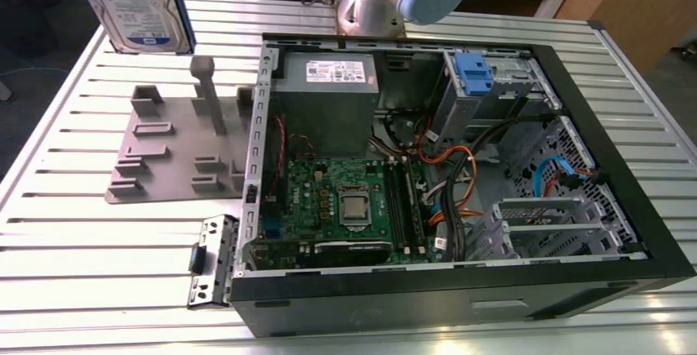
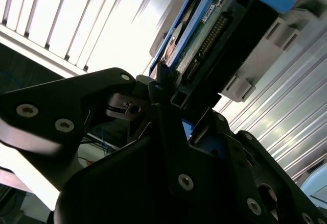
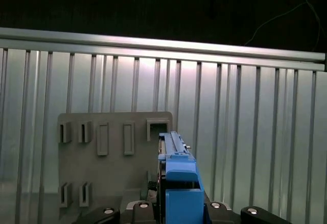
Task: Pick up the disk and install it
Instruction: 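Pick up the disk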
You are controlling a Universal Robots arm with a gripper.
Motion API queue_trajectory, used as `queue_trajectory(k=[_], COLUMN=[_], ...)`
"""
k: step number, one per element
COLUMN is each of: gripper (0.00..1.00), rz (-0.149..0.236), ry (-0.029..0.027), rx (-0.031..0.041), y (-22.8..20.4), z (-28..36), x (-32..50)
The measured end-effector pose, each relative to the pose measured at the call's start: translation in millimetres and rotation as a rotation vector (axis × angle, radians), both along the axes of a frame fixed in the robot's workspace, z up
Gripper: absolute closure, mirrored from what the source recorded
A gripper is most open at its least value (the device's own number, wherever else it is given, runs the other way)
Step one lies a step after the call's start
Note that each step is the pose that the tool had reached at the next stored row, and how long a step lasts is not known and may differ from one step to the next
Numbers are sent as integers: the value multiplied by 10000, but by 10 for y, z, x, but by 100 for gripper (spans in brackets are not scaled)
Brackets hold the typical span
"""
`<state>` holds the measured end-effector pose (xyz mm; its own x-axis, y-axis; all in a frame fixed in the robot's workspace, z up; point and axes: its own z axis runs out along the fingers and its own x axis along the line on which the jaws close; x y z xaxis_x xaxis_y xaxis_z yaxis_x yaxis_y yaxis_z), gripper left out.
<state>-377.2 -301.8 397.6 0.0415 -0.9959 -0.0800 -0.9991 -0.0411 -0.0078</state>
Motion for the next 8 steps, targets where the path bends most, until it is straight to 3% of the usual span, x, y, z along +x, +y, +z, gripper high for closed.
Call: queue_trajectory(k=[8], gripper=[64], rz=[0], ry=[0], rx=[5], y=[0], z=[64], x=[0])
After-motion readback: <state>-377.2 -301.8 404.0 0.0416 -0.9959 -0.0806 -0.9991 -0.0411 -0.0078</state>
